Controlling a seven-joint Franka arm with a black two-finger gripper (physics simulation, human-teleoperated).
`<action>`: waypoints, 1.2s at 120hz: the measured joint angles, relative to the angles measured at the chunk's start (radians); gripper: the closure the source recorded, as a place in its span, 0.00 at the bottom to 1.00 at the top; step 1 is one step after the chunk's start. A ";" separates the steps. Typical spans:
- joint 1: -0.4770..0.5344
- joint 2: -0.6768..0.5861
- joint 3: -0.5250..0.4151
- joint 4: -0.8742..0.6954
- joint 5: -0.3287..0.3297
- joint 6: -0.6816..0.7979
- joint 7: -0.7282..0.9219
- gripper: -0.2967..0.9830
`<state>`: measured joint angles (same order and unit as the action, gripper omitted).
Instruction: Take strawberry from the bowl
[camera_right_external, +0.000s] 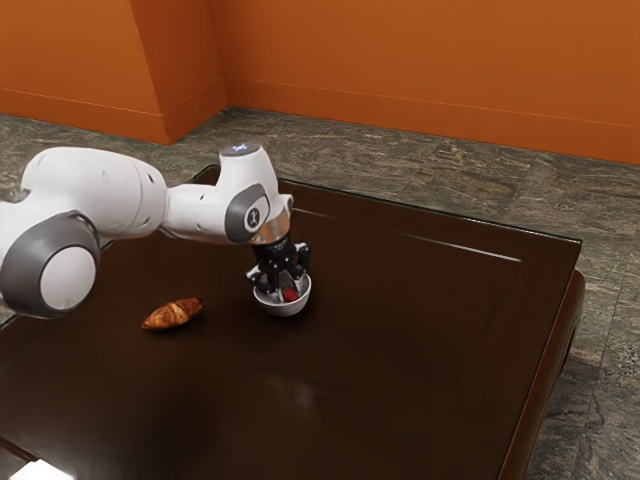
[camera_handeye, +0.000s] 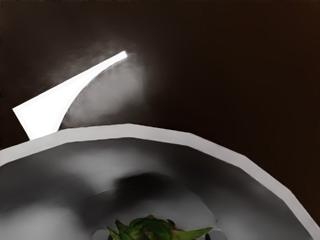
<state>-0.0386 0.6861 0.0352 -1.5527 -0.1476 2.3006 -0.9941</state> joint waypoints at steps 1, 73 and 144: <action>0.000 0.000 0.000 0.000 0.000 0.000 0.000 0.62; -0.023 -0.128 0.000 -0.016 0.009 -0.008 -0.028 0.73; -0.245 0.010 -0.002 0.069 -0.023 0.017 -0.057 0.52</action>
<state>-0.2835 0.6965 0.0336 -1.4834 -0.1704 2.3173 -1.0513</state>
